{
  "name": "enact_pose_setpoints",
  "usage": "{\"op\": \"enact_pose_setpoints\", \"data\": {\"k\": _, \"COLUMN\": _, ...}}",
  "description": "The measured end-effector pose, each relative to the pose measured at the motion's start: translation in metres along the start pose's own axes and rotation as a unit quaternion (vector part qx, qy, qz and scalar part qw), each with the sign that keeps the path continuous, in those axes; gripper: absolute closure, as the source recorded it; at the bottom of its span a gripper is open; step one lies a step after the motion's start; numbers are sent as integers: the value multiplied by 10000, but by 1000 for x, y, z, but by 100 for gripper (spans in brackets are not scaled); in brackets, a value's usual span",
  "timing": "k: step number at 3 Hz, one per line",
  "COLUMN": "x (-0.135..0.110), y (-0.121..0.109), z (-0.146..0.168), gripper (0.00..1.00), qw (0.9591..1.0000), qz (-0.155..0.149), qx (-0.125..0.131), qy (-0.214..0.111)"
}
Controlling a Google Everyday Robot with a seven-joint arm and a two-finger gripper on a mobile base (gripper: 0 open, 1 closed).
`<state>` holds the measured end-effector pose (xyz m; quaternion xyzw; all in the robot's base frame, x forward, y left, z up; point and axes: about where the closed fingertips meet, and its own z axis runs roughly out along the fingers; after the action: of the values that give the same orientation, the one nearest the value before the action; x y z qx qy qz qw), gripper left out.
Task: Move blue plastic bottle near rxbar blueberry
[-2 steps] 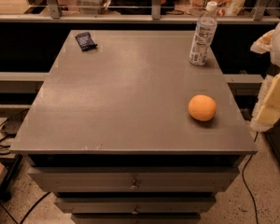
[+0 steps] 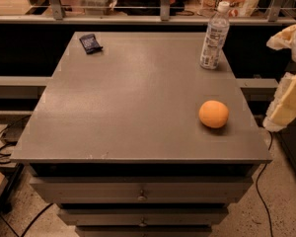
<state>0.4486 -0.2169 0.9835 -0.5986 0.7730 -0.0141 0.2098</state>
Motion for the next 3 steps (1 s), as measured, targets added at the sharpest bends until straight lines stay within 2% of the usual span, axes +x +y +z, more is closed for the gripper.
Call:
{"op": "enact_pose_setpoints", "data": {"k": 1, "x": -4, "y": -32, "z": 2, "gripper": 0, "qw": 9943, "qz": 410, "qx": 278, "qy": -944}}
{"op": "enact_pose_setpoints", "data": {"k": 2, "x": -5, "y": -55, "z": 5, "gripper": 0, "qw": 9859, "qz": 679, "qx": 413, "qy": -1473}}
{"op": "enact_pose_setpoints", "data": {"k": 3, "x": -5, "y": -79, "z": 14, "gripper": 0, "qw": 9742, "qz": 936, "qx": 409, "qy": -2012}}
